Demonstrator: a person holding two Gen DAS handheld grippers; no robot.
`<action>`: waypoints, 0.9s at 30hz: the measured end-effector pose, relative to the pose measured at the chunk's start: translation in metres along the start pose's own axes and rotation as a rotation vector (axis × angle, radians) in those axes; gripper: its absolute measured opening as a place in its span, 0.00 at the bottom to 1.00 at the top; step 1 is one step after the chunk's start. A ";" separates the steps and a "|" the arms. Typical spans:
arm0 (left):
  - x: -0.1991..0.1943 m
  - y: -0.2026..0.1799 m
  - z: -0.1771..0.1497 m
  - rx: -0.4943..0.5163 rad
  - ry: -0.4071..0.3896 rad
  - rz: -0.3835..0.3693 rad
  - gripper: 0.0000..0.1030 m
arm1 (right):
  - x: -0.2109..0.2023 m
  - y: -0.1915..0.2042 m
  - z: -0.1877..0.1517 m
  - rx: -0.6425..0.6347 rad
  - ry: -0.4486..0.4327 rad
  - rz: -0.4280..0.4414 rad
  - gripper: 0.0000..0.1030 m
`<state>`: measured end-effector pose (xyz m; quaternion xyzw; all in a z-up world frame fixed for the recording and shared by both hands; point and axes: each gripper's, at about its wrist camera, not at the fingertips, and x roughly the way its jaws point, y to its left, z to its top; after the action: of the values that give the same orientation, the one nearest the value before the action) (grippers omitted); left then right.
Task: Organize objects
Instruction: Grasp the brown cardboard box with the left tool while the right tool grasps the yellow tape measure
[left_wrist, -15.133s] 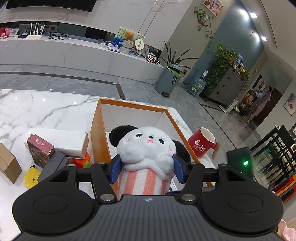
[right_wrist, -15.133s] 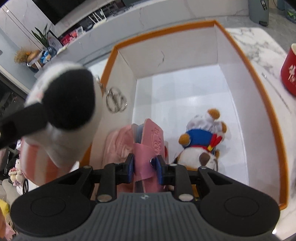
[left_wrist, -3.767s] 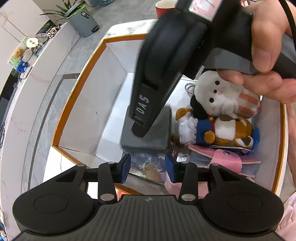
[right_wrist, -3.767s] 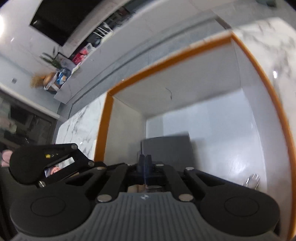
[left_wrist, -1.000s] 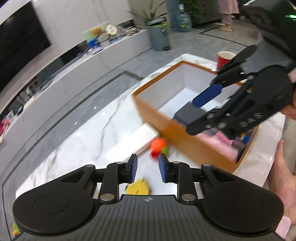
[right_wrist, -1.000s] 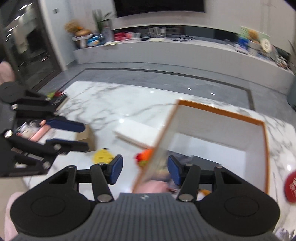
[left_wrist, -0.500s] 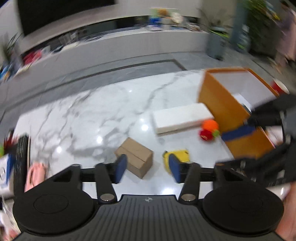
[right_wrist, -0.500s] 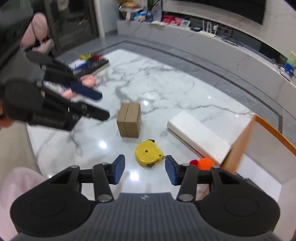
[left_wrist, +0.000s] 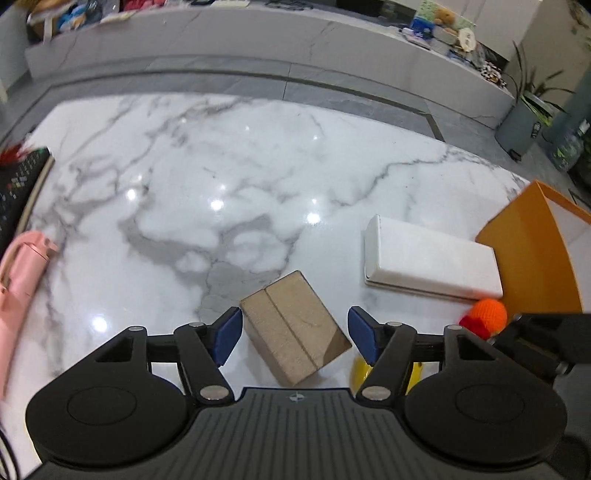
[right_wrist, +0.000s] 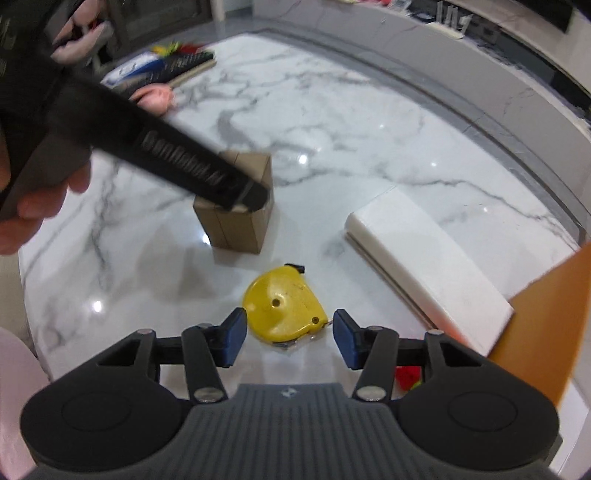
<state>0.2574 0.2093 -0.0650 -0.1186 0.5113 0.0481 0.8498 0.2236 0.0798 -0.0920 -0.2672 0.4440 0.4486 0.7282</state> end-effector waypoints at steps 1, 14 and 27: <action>0.001 -0.001 0.002 -0.007 0.003 0.007 0.73 | 0.003 0.001 0.002 -0.011 0.014 0.011 0.56; -0.001 -0.005 -0.001 0.199 0.121 -0.048 0.61 | 0.029 0.015 0.021 -0.161 0.082 0.016 0.62; -0.014 -0.007 -0.028 0.398 0.264 -0.084 0.61 | 0.033 0.019 0.019 -0.154 0.169 0.033 0.51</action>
<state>0.2286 0.1957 -0.0639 0.0245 0.6119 -0.1049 0.7836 0.2206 0.1170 -0.1120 -0.3520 0.4722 0.4692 0.6580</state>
